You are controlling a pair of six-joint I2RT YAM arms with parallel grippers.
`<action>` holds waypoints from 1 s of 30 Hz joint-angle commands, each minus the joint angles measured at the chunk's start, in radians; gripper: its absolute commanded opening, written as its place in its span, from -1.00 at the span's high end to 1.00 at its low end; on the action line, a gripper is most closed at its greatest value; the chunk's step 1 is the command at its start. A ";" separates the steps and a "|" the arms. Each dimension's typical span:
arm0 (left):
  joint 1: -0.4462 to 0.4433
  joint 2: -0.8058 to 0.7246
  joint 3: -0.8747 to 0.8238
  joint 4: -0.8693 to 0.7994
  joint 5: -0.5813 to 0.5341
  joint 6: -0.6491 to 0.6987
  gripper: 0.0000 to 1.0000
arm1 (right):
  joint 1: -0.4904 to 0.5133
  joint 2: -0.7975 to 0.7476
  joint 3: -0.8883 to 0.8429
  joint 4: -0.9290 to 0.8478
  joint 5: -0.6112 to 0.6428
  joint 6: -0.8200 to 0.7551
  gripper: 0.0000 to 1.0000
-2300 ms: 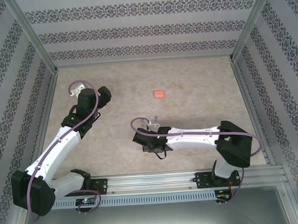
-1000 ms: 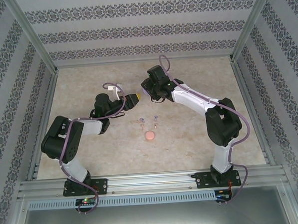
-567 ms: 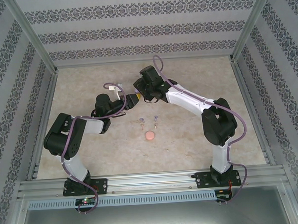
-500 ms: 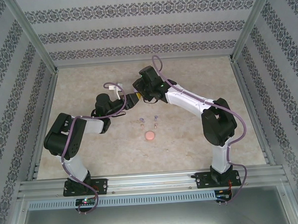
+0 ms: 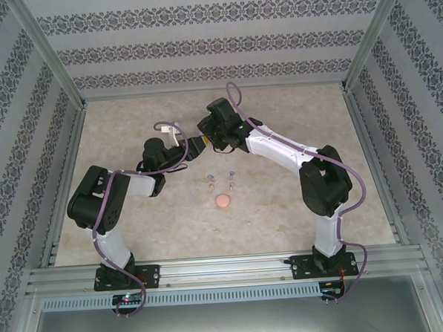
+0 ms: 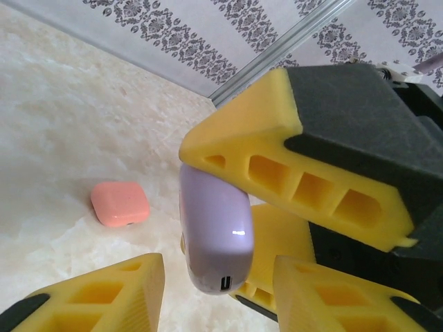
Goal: Insert the wireless bluetooth earbuds into the charging case
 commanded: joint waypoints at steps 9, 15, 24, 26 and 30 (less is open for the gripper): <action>0.008 0.023 0.019 0.097 -0.048 0.007 0.14 | 0.020 -0.015 -0.010 0.025 -0.002 0.018 0.12; 0.008 0.022 0.013 0.106 -0.065 0.000 0.45 | 0.021 -0.022 -0.016 0.031 0.003 0.022 0.13; 0.008 0.010 0.013 0.099 -0.042 -0.005 0.74 | 0.013 -0.040 -0.030 0.082 0.023 0.018 -0.39; 0.008 0.003 0.014 0.087 -0.032 -0.005 0.80 | 0.005 -0.063 -0.056 0.136 0.049 0.000 -0.53; 0.007 -0.024 0.025 0.035 0.000 0.015 0.92 | -0.021 -0.138 -0.136 0.200 0.077 -0.066 -0.60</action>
